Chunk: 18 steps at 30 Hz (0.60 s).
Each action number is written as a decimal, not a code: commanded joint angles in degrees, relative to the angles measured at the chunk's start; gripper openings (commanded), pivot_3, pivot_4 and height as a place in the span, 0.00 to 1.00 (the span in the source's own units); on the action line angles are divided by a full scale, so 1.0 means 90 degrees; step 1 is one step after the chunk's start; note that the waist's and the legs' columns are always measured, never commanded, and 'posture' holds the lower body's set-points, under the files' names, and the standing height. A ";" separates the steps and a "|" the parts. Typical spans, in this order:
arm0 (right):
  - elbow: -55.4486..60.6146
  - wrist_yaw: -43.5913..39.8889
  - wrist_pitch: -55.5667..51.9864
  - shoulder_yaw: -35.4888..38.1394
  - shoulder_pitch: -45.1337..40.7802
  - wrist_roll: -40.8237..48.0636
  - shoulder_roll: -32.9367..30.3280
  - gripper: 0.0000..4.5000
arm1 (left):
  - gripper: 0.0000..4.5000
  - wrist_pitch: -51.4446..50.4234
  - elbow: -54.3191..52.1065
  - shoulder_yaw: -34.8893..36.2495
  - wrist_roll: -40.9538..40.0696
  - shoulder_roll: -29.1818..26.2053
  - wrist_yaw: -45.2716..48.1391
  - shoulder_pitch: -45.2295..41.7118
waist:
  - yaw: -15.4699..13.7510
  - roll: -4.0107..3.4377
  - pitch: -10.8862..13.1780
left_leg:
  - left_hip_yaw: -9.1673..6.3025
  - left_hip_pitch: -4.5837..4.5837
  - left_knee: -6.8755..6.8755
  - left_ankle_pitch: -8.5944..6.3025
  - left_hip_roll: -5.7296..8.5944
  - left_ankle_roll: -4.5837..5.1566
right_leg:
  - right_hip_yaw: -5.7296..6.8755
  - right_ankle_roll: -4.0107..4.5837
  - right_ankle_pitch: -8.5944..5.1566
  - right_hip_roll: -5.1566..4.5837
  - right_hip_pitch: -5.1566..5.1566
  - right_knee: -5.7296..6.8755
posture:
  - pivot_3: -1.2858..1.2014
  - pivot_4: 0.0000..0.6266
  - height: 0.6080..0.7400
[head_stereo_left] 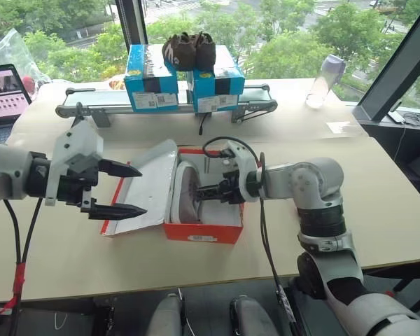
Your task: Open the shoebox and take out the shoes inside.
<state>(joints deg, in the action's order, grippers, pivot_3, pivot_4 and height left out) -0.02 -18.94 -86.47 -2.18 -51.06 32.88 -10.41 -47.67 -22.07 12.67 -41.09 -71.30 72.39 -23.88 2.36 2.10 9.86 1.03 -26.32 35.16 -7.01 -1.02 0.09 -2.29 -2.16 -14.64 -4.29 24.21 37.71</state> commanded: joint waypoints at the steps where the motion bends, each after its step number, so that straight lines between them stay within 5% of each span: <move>1: -0.0405 -0.0117 0.0628 -0.0336 -0.0018 -0.0284 0.0048 0.98 | 1.00 -0.0043 -0.0259 0.0385 -0.0140 -0.0092 -0.0093 0.0103 | 0.0001 0.0000 0.0000 | 0.0000 0.0000 0.0000 0.0000 0.0001 0.0000 | 0.0000 0.0000 0.0000 -0.0001 -0.0001 -0.0001 | 0.52 0.24 1.00; 8: -0.1193 -0.0300 0.1381 -0.0739 -0.0007 -0.0696 0.0192 0.98 | 1.00 -0.0092 -0.0383 0.0593 -0.0220 -0.0130 -0.0189 0.0326 | 0.0004 0.0001 -0.0001 | 0.0001 0.0005 -0.0004 0.0000 0.0001 0.0000 | 0.0000 0.0000 0.0000 -0.0001 -0.0003 -0.0003 | 0.52 0.24 1.00; 11: -0.1416 -0.0346 0.1583 -0.0778 -0.0015 -0.0820 0.0261 0.84 | 1.00 -0.0112 -0.0430 0.0654 -0.0260 -0.0142 -0.0229 0.0393 | 0.0012 0.0003 -0.0002 | 0.0001 0.0008 -0.0004 0.0000 -0.0001 0.0000 | 0.0000 0.0000 0.0000 0.0000 -0.0005 -0.0003 | 0.52 0.24 1.00; 18: -0.1208 -0.0426 0.1499 -0.0542 -0.0096 -0.0791 0.0325 0.31 | 1.00 -0.0084 -0.0398 0.0663 -0.0272 -0.0160 -0.0238 0.0404 | 0.0009 0.0003 -0.0002 | 0.0000 0.0010 -0.0005 0.0000 -0.0002 0.0000 | -0.0001 0.0002 0.0001 0.0000 -0.0005 -0.0003 | 0.52 0.24 1.00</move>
<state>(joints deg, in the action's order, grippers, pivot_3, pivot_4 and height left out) -12.44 -22.56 -72.92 -8.50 -51.02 25.56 -7.70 -48.87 -24.95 16.88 -42.95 -71.73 70.37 -19.65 2.45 2.12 9.84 1.04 -26.23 35.11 -7.01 -1.03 0.09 -2.29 -2.14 -14.63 -4.29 24.17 37.68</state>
